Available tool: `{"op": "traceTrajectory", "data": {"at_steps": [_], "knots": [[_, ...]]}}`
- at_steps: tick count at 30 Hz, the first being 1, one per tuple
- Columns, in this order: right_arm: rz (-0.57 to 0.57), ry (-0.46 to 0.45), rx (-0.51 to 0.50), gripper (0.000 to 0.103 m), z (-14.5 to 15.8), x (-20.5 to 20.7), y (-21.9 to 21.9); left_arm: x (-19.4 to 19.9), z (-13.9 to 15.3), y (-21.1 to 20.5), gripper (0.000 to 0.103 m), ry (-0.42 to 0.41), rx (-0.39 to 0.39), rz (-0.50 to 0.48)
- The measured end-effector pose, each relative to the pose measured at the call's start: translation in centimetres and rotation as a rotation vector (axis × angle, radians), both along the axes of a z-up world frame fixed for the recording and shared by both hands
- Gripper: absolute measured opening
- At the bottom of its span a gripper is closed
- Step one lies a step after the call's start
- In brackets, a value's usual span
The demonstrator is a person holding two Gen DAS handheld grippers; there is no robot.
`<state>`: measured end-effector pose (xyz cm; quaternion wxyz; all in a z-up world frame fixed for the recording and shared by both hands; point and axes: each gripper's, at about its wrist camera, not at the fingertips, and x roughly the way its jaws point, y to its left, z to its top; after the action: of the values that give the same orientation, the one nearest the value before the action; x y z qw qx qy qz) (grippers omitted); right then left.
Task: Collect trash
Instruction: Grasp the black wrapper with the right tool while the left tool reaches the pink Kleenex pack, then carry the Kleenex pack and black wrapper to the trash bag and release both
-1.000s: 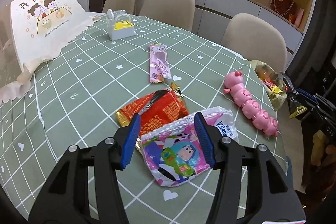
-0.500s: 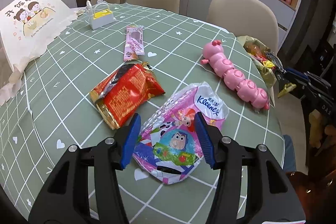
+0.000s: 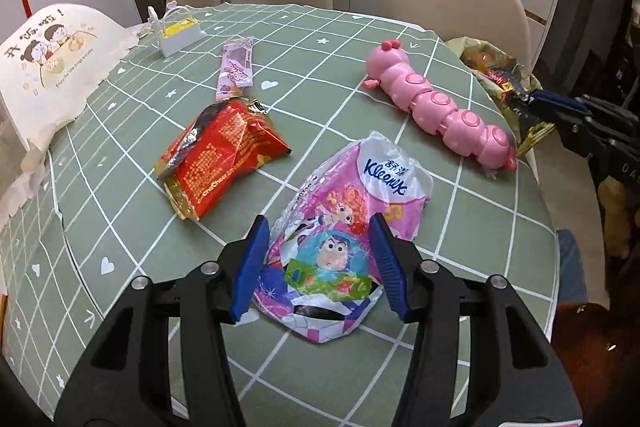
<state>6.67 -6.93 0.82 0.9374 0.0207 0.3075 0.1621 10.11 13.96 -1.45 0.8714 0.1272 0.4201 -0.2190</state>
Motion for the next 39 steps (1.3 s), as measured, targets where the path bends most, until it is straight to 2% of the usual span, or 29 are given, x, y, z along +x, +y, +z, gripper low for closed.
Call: {"op": "traceTrajectory", "data": {"at_steps": [1,4,8,12,17,23,28,32,35,39], "knots": [[0.001,0.0,0.001,0.015,0.0,0.0,0.0,0.0,0.0,0.1,0.032,-0.009,0.002,0.01],[0.004,0.0,0.003,0.015,0.0,0.0,0.1,0.1,0.1,0.3,0.017,-0.022,-0.002,0.03],[0.005,-0.005,0.009,0.015,0.0,-0.1,-0.1,0.0,0.2,-0.2,0.011,-0.047,0.011,0.04],[0.008,-0.019,0.018,0.015,0.3,-0.4,-0.6,0.0,0.8,-0.2,0.004,-0.065,-0.015,0.064],[-0.01,-0.037,0.035,0.015,0.9,-0.8,-2.1,-0.5,3.2,-0.3,0.003,-0.113,-0.09,0.093],[-0.038,-0.071,0.028,0.015,1.9,-1.8,-4.1,-0.8,5.1,-2.8,0.003,-0.158,-0.115,0.073],[-0.101,-0.112,-0.014,0.015,3.3,-2.7,-6.8,-0.4,6.8,-7.3,0.003,-0.185,-0.146,0.003],[-0.169,-0.156,-0.097,0.015,5.0,-3.5,-9.3,0.3,8.4,-12.2,0.003,-0.201,-0.219,-0.061],[-0.234,-0.175,-0.15,0.015,6.2,-3.5,-12.2,1.1,8.5,-15.5,0.003,-0.181,-0.25,-0.09],[-0.303,-0.154,-0.133,0.015,6.8,-3.0,-16.4,2.3,7.9,-20.1,0.004,-0.132,-0.28,-0.121]]}}
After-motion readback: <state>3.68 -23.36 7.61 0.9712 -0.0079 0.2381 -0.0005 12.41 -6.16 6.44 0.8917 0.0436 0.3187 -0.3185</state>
